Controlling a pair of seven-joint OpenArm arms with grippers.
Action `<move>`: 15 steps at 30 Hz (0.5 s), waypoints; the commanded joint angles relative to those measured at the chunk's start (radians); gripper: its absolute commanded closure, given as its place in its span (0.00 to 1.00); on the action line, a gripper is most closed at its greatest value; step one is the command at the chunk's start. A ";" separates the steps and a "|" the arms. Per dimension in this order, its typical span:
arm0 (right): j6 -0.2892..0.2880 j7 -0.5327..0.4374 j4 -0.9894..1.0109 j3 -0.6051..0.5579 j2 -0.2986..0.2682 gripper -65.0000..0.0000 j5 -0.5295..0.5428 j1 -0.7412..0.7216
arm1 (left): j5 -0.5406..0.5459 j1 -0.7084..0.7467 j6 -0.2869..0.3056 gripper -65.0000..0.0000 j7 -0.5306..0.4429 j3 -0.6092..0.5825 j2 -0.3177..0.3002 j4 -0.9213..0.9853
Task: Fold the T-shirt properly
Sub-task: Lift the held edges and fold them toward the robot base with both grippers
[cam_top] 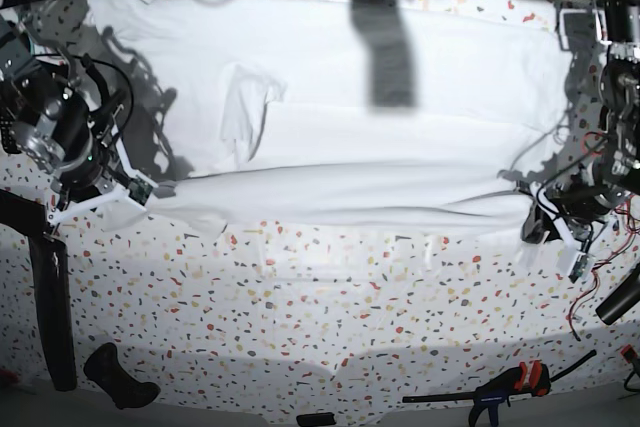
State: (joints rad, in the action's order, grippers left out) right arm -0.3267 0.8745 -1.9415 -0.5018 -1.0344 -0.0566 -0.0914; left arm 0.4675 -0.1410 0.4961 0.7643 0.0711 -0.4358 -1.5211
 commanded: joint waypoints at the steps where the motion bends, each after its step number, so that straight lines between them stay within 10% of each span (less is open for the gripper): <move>1: 0.010 0.008 -0.032 0.037 -0.022 1.00 -0.022 0.010 | 0.008 -0.010 -0.009 1.00 -0.016 0.007 -0.024 -0.042; 15: 0.010 0.053 -0.200 0.231 -0.021 1.00 -0.103 0.344 | 0.006 0.136 -0.040 1.00 0.125 0.007 -0.072 -0.227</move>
State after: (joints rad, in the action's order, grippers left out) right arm -0.3244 0.9203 -2.1258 -0.2825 -1.0340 -0.1413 0.2600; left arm 0.4648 0.0113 0.4549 0.9070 0.0704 -0.4908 -1.7279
